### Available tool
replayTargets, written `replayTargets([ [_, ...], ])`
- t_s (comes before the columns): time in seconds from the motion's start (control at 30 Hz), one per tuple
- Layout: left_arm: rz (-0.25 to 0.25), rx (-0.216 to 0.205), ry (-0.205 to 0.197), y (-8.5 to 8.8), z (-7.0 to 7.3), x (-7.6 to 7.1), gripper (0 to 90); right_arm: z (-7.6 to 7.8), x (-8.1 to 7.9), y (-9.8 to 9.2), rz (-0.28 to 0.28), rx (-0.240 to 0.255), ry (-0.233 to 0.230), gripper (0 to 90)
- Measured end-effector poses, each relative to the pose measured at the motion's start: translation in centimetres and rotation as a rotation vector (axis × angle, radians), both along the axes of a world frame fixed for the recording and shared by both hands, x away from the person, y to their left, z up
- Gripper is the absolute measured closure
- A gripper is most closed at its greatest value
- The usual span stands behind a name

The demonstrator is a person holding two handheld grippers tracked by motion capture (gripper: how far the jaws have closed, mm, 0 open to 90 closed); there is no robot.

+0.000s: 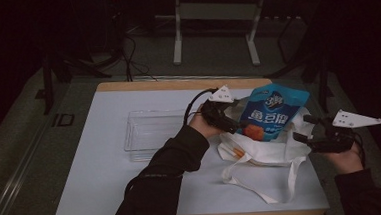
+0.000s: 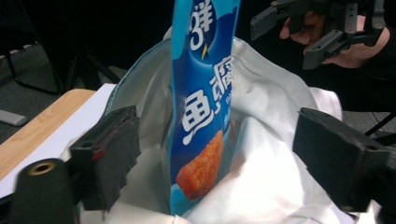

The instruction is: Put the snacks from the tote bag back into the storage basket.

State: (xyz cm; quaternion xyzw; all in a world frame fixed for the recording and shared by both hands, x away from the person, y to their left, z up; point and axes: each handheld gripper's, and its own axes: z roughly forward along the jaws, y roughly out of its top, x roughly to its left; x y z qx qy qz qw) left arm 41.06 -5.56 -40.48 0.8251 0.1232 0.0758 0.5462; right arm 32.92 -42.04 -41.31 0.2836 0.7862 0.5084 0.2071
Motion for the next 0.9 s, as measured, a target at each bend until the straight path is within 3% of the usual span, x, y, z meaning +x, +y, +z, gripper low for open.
replayTargets([
  [0.17,0.023,0.008,0.005,-0.7,-0.7,0.8,24.1,-0.5,1.3,-0.4,-0.023,0.016,0.02,21.7],
  [0.27,0.034,0.031,-0.015,-1.3,-1.0,1.1,33.8,-0.6,2.0,-0.4,-0.02,0.017,0.029,24.7],
  [0.33,0.023,0.037,-0.011,-1.5,-1.2,1.4,43.1,-0.7,2.4,-0.3,-0.018,0.011,0.034,27.5],
  [0.43,0.014,0.06,-0.006,-2.3,-1.5,1.5,49.6,-0.7,3.0,0.0,-0.014,0.014,0.033,34.5],
  [0.57,0.006,0.075,0.019,-3.3,-1.7,1.6,51.2,-0.7,3.6,0.5,-0.006,0.016,0.028,39.5],
  [0.7,0.021,0.102,0.009,-4.1,-1.9,1.7,55.8,-0.9,4.3,1.1,-0.005,0.001,0.039,44.4],
  [0.9,0.05,0.07,0.031,-4.2,-2.0,1.9,61.3,-1.1,4.8,1.9,0.018,-0.036,0.043,56.0],
])
